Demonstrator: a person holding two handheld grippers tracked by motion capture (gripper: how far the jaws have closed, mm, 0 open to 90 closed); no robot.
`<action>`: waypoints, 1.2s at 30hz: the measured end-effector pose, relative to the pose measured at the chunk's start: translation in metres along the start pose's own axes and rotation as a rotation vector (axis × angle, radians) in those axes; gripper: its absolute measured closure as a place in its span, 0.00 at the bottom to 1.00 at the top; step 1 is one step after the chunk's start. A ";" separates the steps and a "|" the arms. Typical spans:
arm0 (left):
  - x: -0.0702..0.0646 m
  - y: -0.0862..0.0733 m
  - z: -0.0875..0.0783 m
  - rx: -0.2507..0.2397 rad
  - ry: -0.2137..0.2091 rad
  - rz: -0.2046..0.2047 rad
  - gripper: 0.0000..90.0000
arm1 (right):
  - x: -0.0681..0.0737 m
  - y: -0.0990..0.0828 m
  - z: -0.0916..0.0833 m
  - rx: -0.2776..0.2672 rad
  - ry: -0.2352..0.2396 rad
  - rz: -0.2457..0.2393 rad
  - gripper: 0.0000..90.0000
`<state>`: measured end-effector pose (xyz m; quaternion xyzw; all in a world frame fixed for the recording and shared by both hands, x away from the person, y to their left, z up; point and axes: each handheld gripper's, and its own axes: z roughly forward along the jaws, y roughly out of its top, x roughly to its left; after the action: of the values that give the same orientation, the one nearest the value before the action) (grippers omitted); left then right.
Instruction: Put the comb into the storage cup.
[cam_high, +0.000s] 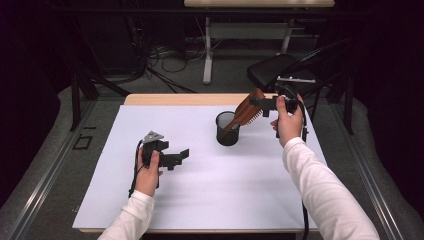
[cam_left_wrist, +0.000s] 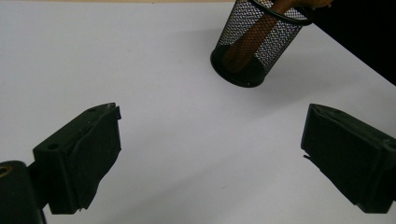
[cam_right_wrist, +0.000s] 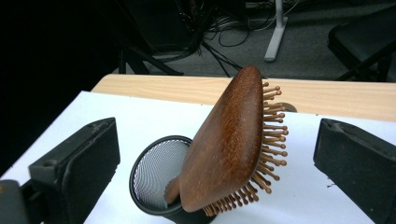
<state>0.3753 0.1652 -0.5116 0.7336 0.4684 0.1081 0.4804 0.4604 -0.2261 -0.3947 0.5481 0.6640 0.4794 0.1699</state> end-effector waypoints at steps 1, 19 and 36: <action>0.000 0.000 0.000 0.001 0.001 0.003 0.05 | 0.001 0.000 -0.002 0.003 0.004 -0.006 0.01; 0.001 0.002 -0.007 -0.006 0.006 0.007 0.05 | 0.025 -0.010 -0.018 0.023 0.099 -0.104 0.02; -0.004 0.009 -0.014 -0.008 -0.027 0.037 0.05 | 0.027 -0.019 -0.028 0.023 0.139 -0.124 0.02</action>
<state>0.3701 0.1698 -0.4961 0.7415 0.4480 0.1089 0.4874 0.4192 -0.2131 -0.3889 0.4734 0.7123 0.4971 0.1466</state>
